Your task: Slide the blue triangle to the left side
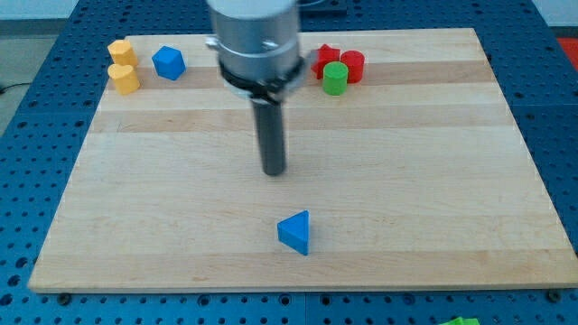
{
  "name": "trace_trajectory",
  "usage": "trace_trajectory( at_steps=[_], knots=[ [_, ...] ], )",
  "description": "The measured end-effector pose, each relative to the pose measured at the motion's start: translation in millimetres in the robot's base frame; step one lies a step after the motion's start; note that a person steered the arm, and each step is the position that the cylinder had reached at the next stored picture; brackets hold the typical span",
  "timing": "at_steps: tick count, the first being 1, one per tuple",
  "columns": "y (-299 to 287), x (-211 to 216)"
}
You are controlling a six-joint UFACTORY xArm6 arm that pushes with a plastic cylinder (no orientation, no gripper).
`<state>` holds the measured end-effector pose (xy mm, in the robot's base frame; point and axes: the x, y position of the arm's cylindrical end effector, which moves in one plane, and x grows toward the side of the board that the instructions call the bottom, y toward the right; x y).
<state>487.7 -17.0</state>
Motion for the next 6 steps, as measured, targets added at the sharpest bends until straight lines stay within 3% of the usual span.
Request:
trace_trajectory(
  at_steps=[1,2,3,4,5,6],
  knots=[
    [78.3,50.5],
    [92.3,87.7],
    [0.3,85.5],
    [-5.4,46.9],
    [-32.2,60.7],
    [38.9,36.6]
  ],
)
